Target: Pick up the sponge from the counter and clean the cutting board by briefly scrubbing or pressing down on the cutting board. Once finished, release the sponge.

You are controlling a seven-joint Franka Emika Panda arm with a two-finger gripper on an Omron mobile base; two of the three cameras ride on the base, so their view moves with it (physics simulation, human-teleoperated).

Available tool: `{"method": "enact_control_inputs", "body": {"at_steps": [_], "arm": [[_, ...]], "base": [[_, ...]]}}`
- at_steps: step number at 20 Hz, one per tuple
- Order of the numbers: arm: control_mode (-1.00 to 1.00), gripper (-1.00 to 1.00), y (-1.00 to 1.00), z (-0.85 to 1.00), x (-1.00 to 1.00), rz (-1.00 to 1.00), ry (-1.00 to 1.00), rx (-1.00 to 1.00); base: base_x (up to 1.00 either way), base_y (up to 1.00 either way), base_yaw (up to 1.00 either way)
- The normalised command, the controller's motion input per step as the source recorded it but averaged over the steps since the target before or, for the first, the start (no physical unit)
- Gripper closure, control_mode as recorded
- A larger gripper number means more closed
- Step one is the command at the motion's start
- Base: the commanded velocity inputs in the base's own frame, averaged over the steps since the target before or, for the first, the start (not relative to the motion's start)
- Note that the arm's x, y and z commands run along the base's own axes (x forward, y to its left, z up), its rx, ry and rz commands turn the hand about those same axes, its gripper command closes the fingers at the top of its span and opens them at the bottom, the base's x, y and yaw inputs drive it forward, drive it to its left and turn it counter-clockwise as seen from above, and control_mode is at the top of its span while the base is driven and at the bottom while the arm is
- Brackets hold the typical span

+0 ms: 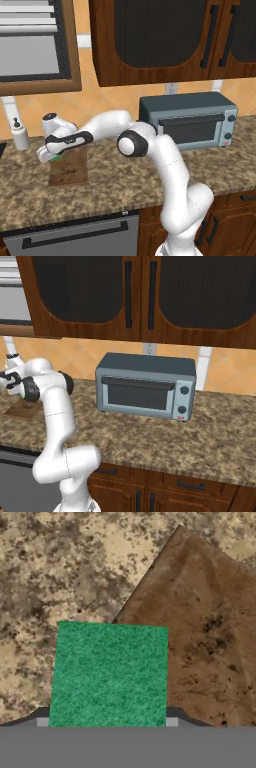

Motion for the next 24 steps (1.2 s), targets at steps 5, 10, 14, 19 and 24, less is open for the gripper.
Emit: {"method": "enact_control_inputs", "body": {"at_steps": [5,10,14,19,24], "arm": [[-1.0,1.0,0.0,0.0,0.9,-0.1,0.03,-0.04],[-1.0,1.0,-0.08,-0.04,0.33,-0.05,0.07,0.03],[-1.0,1.0,-0.26,-0.1,-0.05,0.0,0.02,0.03],[-1.0,1.0,-0.29,-0.04,-0.25,0.0,0.0,0.01],[-1.0,1.0,-0.07,-0.34,-0.51,0.0,0.0,0.0]], "base": [[0.0,0.0,0.0],[0.0,0.0,0.0],[0.0,0.0,0.0],[0.0,0.0,0.0],[0.0,0.0,0.0]]}}
